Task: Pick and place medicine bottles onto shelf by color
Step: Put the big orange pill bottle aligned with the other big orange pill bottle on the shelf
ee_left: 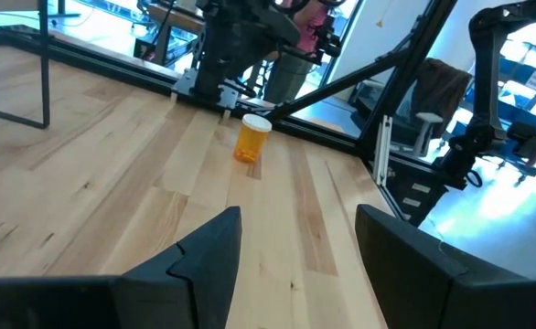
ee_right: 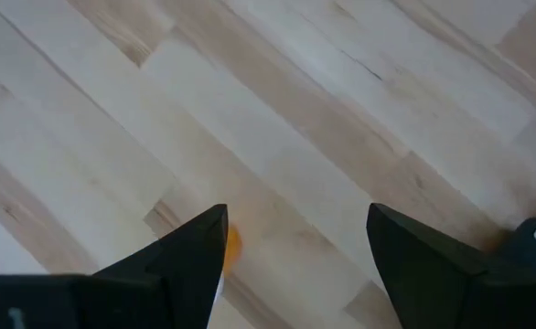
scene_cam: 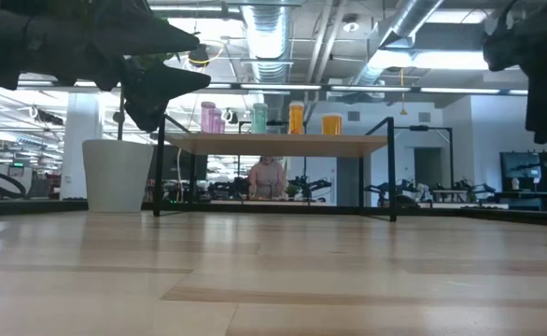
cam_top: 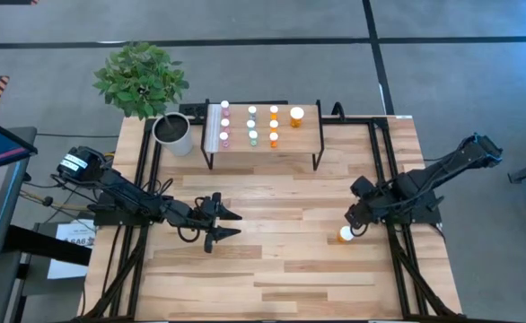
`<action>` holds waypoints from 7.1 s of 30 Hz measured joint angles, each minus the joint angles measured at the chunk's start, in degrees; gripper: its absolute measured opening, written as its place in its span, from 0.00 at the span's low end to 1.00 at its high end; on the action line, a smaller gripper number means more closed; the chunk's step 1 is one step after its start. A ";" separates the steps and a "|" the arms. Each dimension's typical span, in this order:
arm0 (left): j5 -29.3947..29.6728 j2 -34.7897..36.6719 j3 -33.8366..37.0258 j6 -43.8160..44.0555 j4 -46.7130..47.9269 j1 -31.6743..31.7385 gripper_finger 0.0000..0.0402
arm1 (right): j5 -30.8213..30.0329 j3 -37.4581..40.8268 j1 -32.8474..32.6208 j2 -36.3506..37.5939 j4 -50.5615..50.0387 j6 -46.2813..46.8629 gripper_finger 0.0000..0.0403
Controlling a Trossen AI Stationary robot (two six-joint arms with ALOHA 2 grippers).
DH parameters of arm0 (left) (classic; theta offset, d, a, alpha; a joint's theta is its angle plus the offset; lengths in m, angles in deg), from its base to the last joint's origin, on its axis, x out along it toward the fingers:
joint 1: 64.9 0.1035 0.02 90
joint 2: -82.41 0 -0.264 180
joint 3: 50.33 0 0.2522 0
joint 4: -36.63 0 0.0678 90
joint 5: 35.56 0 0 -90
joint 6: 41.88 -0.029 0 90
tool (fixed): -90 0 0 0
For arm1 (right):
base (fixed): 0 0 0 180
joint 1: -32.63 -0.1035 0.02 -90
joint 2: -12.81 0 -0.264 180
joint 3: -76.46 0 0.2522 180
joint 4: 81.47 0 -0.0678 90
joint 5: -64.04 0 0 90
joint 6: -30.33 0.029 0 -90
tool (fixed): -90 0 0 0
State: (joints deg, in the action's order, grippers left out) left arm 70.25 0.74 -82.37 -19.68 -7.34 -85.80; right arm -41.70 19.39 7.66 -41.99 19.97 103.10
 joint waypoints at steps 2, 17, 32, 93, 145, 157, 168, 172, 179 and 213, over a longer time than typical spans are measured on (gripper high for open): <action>0.00 0.00 0.00 0.00 0.00 0.00 0.51 | 0.26 0.00 0.00 0.00 0.02 -0.95 0.71; -0.02 0.00 0.00 0.02 0.00 0.00 0.51 | 0.87 0.00 0.39 0.00 0.53 -5.33 0.89; -0.02 0.00 -0.02 0.04 0.01 0.00 0.51 | 2.40 0.00 0.37 0.00 1.05 -5.33 0.98; 0.26 0.02 -0.02 0.55 0.39 0.00 0.51 | 10.10 -2.21 -15.83 -14.98 16.11 0.90 0.98; 0.96 0.02 -0.02 0.87 0.96 0.00 0.51 | -32.65 19.22 -27.11 -15.85 38.90 -1.18 0.85; 0.98 0.02 -0.02 0.76 1.75 0.00 0.51 | -32.53 20.22 -23.89 -25.98 50.55 -5.48 0.82; 1.05 0.02 -0.02 0.74 1.75 0.00 0.51 | -32.08 20.22 -22.87 -31.78 61.38 -8.42 0.82; 1.09 0.02 -0.02 0.74 1.79 0.00 0.51 | -31.84 20.18 -21.70 -33.46 66.45 -10.00 0.82; 1.07 0.02 -0.02 0.74 1.84 0.00 0.51 | -30.86 20.13 -21.36 -35.45 68.73 -8.10 0.81; 1.05 0.02 -0.02 0.90 1.70 0.00 0.51 | -32.97 8.86 -18.74 -26.51 48.70 -11.27 0.55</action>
State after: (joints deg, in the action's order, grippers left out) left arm 71.30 0.76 -82.39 -18.78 -5.64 -85.80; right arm -74.67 28.25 -11.08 -68.50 68.67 91.83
